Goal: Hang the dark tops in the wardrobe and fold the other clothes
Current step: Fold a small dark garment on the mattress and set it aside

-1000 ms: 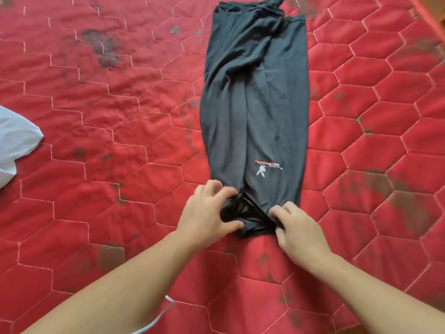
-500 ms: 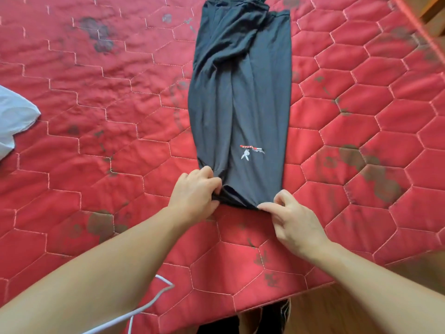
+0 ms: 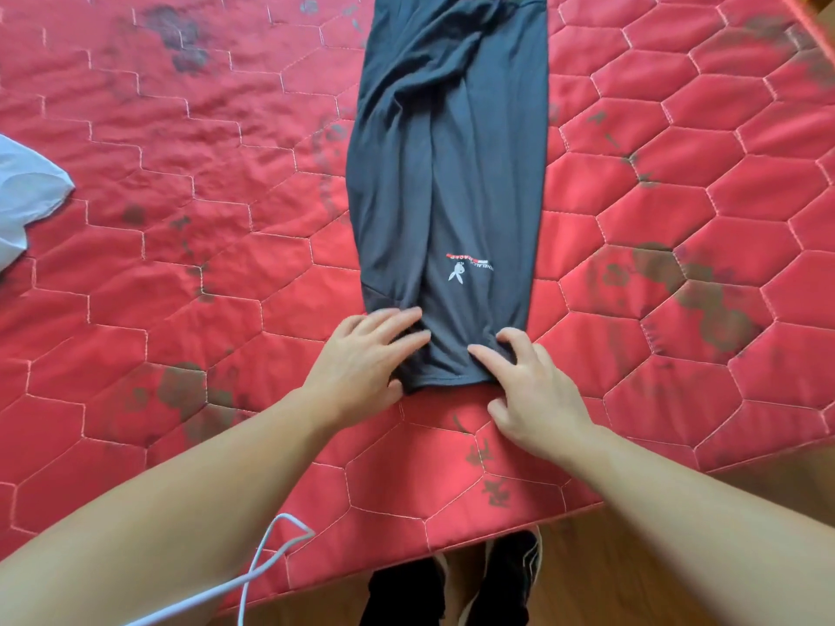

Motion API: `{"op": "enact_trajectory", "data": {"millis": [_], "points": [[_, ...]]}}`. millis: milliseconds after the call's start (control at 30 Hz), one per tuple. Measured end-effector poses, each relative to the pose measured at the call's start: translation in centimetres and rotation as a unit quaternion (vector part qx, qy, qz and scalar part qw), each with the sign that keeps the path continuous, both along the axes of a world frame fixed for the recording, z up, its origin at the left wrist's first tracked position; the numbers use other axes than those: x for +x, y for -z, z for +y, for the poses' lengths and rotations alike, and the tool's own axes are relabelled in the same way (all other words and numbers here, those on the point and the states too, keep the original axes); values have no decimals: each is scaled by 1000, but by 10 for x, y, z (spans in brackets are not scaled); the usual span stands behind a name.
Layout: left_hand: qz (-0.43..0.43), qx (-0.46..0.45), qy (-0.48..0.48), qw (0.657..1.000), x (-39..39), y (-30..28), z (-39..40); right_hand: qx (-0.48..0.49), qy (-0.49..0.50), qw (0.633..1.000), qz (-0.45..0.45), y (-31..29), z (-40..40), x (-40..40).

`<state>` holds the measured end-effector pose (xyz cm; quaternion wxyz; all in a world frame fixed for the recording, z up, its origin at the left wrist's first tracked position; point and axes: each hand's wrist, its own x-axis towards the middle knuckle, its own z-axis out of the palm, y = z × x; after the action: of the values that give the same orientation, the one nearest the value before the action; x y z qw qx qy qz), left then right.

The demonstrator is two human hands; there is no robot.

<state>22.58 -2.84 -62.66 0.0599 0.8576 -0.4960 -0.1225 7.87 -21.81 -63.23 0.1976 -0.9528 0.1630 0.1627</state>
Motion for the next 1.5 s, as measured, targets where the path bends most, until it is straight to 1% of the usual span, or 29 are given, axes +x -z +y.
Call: {"op": "enact_trajectory", "data": {"millis": [67,167,233,267,333,400,433,467,500,533,567,600,633,667,733,767,800,833,867,900,933,1033,1067,1133,1233,1300,1367,1400,1500], "points": [[30,-18,-9,999,-3,4,1,22,32,999,-34,3,2,3],[107,-28,-95,989,2,0,-8,113,129,982,-74,1,-2,15],[129,5,-142,981,14,-9,-22,155,170,971,-68,-4,-6,24],[140,27,-148,979,21,-16,-29,170,186,966,-62,-8,-8,28],[178,58,-140,972,34,-34,-39,195,195,960,-43,-22,-13,32],[222,108,-104,963,46,-53,-46,222,139,965,7,-42,-22,35],[263,163,-75,948,50,-63,-48,232,80,967,62,-54,-26,37],[319,237,-46,917,52,-73,-50,241,13,961,132,-67,-29,39],[374,317,-26,872,53,-82,-53,254,-42,943,209,-79,-31,41],[416,385,-14,824,54,-90,-56,274,-76,916,282,-89,-32,44],[442,427,-7,789,56,-97,-59,293,-91,890,336,-98,-33,48],[453,440,2,775,61,-104,-64,299,-99,876,365,-106,-34,55],[451,434,13,780,68,-109,-70,293,-99,877,368,-113,-37,63],[435,414,25,799,78,-115,-76,280,-88,889,351,-119,-41,72],[383,343,39,857,104,-125,-85,259,-25,925,276,-127,-53,93],[351,291,31,889,118,-128,-88,263,32,938,222,-128,-60,103],[327,230,6,916,133,-131,-89,277,103,942,158,-128,-69,112],[318,167,-32,933,146,-132,-90,293,172,936,90,-127,-77,122],[323,106,-74,938,156,-134,-92,306,231,923,27,-126,-86,133],[337,49,-116,933,165,-134,-95,310,270,911,-27,-124,-95,144],[363,-7,-159,918,173,-133,-99,310,286,904,-71,-124,-103,155],[450,-163,-279,832,192,-123,-119,310,297,885,-178,-122,-127,192],[454,-196,-305,814,198,-118,-128,307,299,880,-206,-119,-134,204],[449,-229,-337,795,211,-105,-143,289,297,878,-238,-105,-145,224],[459,-194,-348,794,228,-90,-158,275,303,883,-232,-80,-158,242],[496,-134,-334,790,242,-83,-166,281,313,880,-221,-66,-168,253],[518,-113,-328,782,261,-80,-178,278,313,879,-228,-58,-181,270],[507,-123,-336,784,273,-79,-186,270,311,880,-236,-55,-188,281],[430,-189,-366,803,316,-71,-218,223,310,884,-270,-52,-211,326]]}}
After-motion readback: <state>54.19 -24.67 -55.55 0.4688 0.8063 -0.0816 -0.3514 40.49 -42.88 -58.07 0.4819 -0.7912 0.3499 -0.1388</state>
